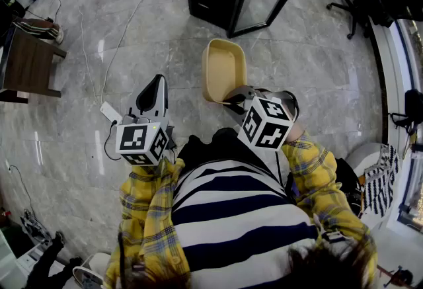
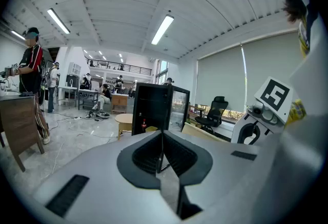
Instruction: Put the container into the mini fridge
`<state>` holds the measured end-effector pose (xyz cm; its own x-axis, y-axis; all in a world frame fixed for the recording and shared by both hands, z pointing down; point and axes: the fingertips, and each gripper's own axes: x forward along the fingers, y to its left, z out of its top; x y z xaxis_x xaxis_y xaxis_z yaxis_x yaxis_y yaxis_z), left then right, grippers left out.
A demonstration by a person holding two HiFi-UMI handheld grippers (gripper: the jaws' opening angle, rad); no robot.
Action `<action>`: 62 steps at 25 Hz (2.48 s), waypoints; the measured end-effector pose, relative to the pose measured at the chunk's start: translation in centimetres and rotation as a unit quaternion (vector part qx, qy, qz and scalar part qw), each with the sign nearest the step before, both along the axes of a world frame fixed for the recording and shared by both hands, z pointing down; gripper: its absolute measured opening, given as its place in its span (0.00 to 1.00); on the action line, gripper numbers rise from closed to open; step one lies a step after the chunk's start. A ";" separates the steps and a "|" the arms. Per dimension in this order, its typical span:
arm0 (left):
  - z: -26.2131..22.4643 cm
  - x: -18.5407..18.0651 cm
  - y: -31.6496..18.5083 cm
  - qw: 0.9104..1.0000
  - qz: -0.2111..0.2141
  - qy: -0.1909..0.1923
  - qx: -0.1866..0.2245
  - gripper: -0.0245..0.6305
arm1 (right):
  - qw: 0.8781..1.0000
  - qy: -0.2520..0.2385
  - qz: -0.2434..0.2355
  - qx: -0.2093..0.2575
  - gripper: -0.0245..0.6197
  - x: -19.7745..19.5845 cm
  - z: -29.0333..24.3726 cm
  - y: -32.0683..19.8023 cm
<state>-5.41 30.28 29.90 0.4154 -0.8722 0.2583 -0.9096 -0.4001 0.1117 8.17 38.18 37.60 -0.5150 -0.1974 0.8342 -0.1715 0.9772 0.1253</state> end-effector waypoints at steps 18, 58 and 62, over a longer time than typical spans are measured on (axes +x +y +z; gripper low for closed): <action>0.2 2.2 -0.2 1.000 -0.002 -0.011 -0.005 0.07 | 1.000 -0.004 0.008 -0.010 0.08 2.3 0.5 -1.1; 2.3 -0.5 -14.7 0.999 0.020 0.022 -0.011 0.07 | 0.998 0.053 0.000 -0.033 0.08 -1.3 2.1 -13.7; 2.7 -1.3 -17.8 0.999 0.043 0.015 -0.017 0.07 | 0.998 0.055 0.007 -0.036 0.08 -3.0 2.1 -17.0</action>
